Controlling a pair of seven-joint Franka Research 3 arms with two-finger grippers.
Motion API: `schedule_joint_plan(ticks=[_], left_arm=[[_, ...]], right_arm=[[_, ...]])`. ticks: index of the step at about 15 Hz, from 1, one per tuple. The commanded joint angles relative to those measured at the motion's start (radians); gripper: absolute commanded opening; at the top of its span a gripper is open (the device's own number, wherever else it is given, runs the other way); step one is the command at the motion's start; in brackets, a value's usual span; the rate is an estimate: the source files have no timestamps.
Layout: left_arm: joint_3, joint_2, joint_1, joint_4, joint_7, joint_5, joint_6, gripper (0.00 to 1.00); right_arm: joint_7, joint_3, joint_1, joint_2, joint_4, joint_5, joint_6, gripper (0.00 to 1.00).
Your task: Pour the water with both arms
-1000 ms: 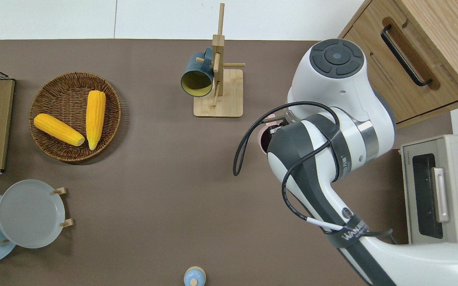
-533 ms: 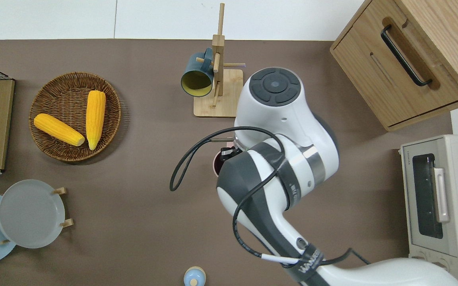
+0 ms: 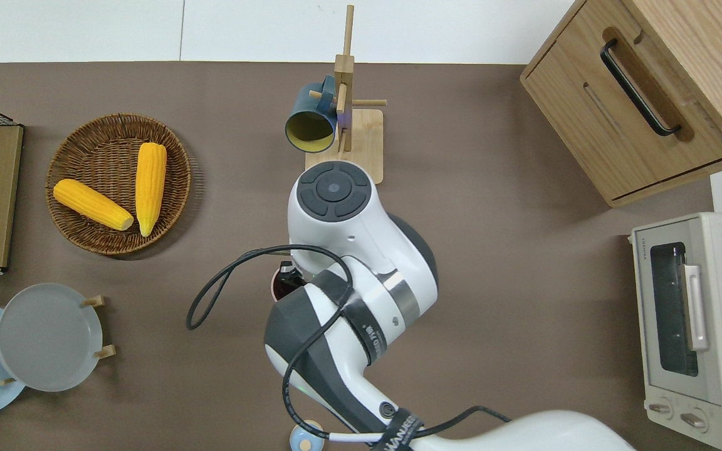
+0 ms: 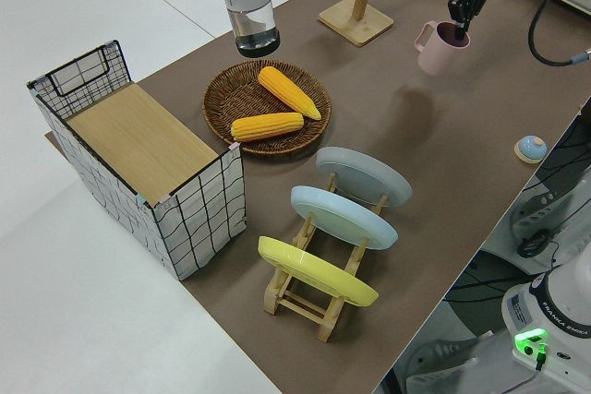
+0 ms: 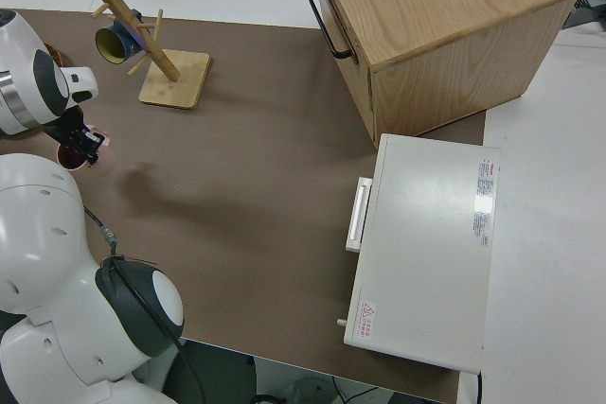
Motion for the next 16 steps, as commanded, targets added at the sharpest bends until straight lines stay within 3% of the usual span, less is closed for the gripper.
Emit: schedule_joint_plan(ticks=[1,9,10,11,12,15,16], left_arm=[[-0.004,-0.143,-0.081,-0.172,-0.131,0.092,0.063,0.0],[-0.146,-0.37,-0.101,-0.535,-0.348,0.161,0.248,0.0],[-0.16,-0.398,-0.103,-0.577,-0.369,0.164,0.262,0.0],[-0.172,-0.416,-0.103,-0.608,-0.372,0.164,0.265,0.0],[-0.183,-0.435,-0.104,-0.64,-0.386,0.164,0.276,0.0],[-0.202,-0.459,-0.104,-0.692,-0.4,0.156,0.294,0.0],[-0.202,-0.459,-0.106,-0.695,-0.4,0.156,0.293,0.0]], right_arm=[[0.051,-0.001,0.036,0.07,0.038,0.055,0.079,0.0],[0.092,-0.001,0.055,0.156,0.07,0.101,0.198,0.0],[0.088,-0.001,0.056,0.156,0.07,0.093,0.203,0.325],[0.083,-0.003,0.056,0.156,0.07,0.09,0.211,0.817],[0.075,-0.003,0.056,0.156,0.07,0.075,0.223,0.986],[0.077,-0.001,0.043,0.132,0.07,-0.003,0.208,0.987],[0.075,-0.007,0.035,0.08,0.069,-0.032,0.182,0.987]])
